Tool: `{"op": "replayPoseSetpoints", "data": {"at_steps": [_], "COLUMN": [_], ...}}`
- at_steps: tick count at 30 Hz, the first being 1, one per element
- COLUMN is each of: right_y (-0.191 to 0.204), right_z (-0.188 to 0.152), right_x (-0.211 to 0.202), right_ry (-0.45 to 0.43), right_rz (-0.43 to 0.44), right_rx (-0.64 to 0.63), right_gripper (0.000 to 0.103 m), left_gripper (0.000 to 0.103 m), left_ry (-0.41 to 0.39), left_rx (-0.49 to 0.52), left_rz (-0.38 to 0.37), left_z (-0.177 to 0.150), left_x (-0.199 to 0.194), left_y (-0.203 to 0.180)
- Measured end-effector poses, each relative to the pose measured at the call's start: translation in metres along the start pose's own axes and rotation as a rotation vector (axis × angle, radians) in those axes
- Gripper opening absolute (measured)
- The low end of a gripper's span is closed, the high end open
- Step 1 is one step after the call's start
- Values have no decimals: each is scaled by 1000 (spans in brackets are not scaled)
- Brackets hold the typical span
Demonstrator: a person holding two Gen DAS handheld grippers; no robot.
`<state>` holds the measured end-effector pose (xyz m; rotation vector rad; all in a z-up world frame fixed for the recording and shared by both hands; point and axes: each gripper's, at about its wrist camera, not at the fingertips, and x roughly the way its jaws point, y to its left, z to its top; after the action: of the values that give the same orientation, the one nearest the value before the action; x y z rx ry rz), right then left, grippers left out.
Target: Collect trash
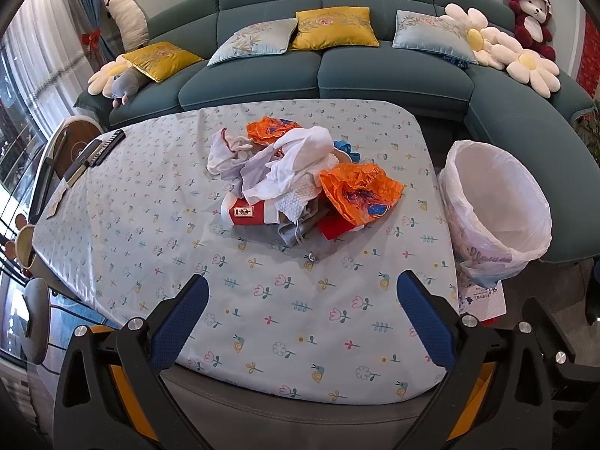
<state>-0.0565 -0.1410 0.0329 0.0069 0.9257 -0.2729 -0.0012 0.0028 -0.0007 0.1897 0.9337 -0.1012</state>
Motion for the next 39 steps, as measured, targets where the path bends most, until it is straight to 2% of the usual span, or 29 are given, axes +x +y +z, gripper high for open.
{"op": "replayPoseSetpoints", "data": {"at_steps": [16, 39], "right_y": [-1, -1], "right_z": [-2, -3], "right_x": [0, 0], "right_ry": [-3, -22], "right_rz": [-6, -6], "right_rx": [5, 9], "right_gripper": [96, 96], "left_gripper": [96, 96], "left_ry": [-42, -23], "left_rx": [13, -18], "left_rz": [1, -1], "left_z": [-3, -3], "left_x": [-4, 0], "left_y": [-3, 1]}}
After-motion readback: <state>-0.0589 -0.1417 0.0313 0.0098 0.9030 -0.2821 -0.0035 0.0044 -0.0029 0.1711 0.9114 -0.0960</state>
